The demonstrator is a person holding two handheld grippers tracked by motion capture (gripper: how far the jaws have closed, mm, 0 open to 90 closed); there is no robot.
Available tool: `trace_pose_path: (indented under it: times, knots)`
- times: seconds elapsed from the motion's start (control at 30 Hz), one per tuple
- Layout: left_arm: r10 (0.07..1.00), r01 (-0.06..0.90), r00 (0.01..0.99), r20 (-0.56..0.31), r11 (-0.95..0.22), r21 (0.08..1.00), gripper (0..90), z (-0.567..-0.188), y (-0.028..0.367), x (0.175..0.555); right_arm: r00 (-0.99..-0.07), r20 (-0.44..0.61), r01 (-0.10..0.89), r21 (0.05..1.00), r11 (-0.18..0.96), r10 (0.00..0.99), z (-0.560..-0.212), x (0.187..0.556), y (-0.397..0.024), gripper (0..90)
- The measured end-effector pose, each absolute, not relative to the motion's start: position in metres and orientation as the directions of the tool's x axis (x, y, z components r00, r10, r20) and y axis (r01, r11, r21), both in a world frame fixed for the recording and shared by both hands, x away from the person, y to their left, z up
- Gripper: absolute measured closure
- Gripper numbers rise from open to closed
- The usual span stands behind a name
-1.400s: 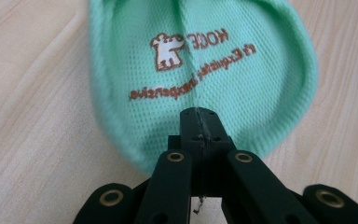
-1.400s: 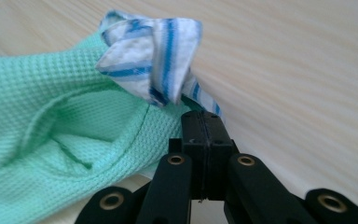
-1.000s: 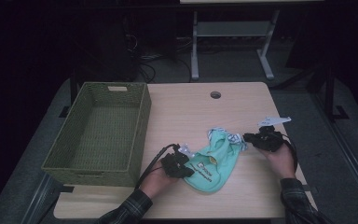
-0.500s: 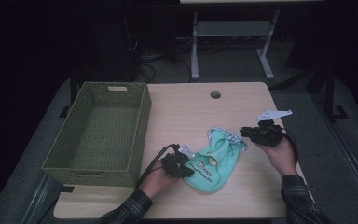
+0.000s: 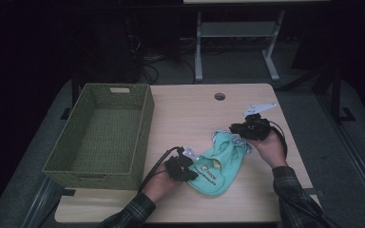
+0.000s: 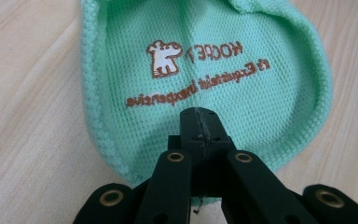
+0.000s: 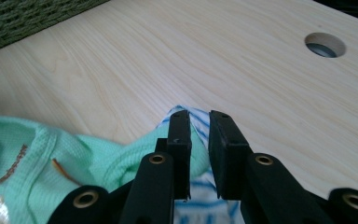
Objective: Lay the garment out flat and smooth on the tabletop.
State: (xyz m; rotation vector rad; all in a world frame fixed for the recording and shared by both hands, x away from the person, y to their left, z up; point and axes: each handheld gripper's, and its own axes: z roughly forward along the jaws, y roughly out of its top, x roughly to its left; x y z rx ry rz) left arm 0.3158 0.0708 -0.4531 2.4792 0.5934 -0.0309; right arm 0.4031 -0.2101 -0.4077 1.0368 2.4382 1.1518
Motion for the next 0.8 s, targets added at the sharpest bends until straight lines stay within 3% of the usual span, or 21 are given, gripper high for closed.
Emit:
trace_pose_path:
  times: [0.8]
  knots:
    - [0.410,0.425,0.899,-0.152,-0.735,0.529,89.7,-0.453,0.070,0.315,-0.734,0.067,0.562,0.619,0.548,0.676,-0.461,0.432,-0.161,75.9]
